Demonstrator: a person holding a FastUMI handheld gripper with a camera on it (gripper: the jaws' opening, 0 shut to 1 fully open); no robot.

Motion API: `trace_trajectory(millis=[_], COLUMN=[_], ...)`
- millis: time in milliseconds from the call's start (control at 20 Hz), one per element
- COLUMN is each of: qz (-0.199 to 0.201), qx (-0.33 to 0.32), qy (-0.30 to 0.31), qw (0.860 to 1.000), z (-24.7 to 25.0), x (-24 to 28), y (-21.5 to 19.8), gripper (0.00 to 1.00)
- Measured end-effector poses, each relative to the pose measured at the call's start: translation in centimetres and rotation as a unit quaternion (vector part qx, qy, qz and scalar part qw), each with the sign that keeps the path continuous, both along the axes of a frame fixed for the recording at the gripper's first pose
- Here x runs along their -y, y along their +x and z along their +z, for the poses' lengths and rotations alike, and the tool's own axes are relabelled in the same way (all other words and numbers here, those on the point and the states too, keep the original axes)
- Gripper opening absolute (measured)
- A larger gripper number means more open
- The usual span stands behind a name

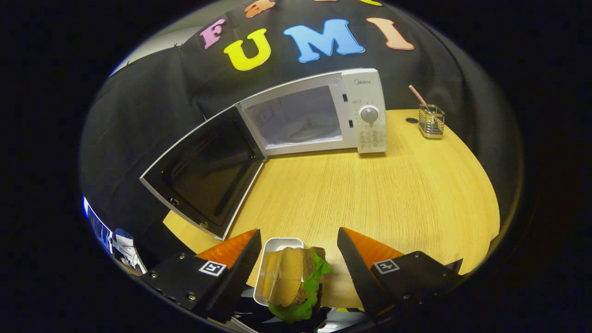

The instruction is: Open the microwave, put the food inside, and close the microwave door.

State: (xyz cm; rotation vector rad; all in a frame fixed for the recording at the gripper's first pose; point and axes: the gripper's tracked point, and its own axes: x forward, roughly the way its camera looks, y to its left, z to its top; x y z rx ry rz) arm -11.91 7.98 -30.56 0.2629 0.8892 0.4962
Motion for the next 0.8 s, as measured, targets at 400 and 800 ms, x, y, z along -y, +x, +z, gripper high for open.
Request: trace_trajectory(millis=[400,800], qz=[0.010,0.009], qx=[-0.077,-0.110], qy=[-0.002,0.023], qw=[0.997,0.994], z=[-2.7,-1.6], x=[-0.3,-1.4], y=[-2.2,-2.7], gripper=[0.86,0.33])
